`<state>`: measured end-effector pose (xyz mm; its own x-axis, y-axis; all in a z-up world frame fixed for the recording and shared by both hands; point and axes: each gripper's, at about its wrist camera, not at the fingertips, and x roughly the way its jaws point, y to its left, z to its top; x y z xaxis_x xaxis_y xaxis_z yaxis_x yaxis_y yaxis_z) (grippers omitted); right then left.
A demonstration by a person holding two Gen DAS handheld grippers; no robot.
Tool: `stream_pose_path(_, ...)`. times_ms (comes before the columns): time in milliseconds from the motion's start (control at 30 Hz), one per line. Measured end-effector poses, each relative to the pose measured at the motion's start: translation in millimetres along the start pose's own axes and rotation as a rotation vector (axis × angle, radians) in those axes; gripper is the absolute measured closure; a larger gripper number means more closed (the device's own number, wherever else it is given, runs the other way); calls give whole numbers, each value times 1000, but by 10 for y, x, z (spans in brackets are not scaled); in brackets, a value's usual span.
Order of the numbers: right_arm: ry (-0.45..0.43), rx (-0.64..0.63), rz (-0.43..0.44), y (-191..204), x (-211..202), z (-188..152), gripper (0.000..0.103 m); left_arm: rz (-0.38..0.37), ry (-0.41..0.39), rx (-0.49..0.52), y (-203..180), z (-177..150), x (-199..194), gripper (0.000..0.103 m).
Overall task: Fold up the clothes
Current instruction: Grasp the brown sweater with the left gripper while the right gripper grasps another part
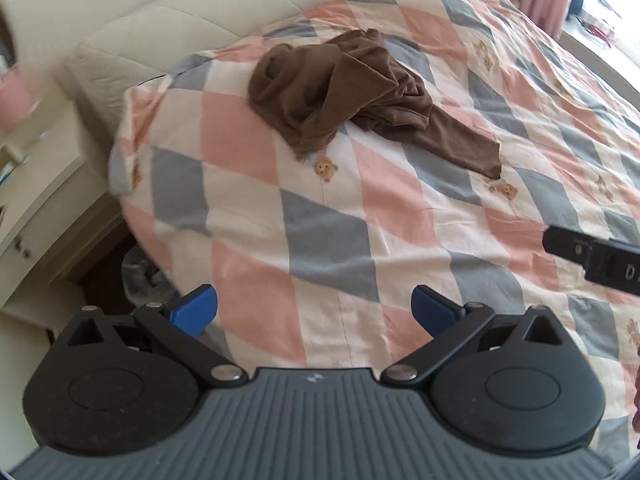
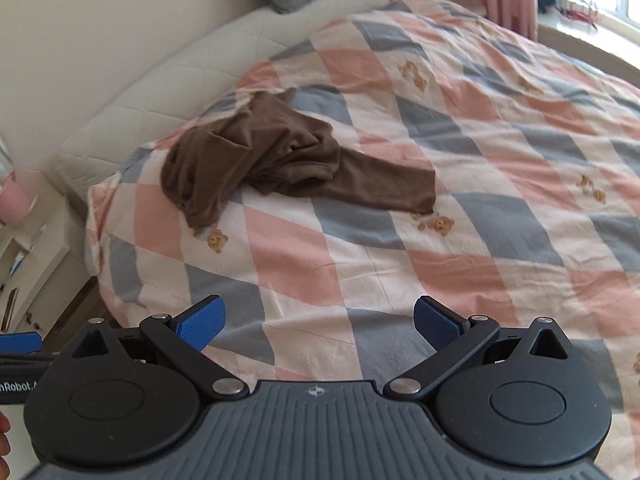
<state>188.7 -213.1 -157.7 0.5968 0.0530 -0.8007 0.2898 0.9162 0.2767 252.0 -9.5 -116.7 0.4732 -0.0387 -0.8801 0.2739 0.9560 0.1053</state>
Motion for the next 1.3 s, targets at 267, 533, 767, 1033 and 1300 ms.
stream_pose_path(267,-4,6,-54,43,531,81,0,-107,-47,131,127,380,712,2)
stream_pose_path(533,72,25,-103,17,1344,455,0,-38,-171,424,-169,893,1345,2)
stream_pose_path(767,72,219,11,-159,2150,1012,13,-31,-216,520,-310,1237,1960,15)
stream_pose_path(1033,45,770,307,-588,3037,1338,23,-91,-233,455,-141,1525,2351,87)
stream_pose_path(1300,58,1034,415,-614,3530,1305,90,-176,-226,323,255,1738,2207,90)
